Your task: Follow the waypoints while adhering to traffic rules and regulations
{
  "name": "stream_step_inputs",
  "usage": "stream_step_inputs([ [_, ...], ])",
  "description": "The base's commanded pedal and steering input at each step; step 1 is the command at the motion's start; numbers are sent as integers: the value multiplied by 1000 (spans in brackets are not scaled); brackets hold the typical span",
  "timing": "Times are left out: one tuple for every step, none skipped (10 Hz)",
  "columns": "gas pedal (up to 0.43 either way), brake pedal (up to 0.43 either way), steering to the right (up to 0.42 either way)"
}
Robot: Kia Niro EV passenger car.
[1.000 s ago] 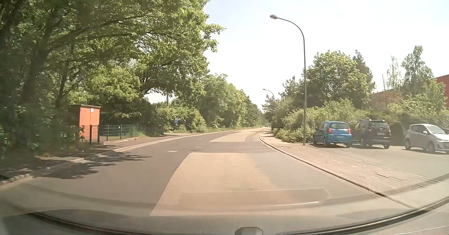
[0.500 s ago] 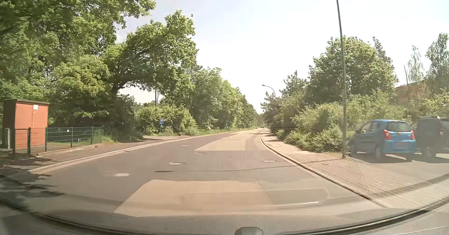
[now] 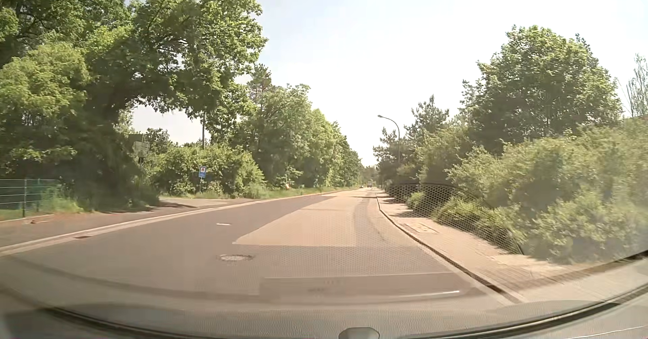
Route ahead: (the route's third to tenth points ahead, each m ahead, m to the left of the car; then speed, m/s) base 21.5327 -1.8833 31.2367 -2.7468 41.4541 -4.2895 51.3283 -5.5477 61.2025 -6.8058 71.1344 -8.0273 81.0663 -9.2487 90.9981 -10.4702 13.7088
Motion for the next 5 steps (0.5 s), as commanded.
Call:
stream_step_inputs([
  [150, 0, 21],
  [150, 0, 20],
  [150, 0, 20],
  [150, 0, 20],
  [150, 0, 20],
])
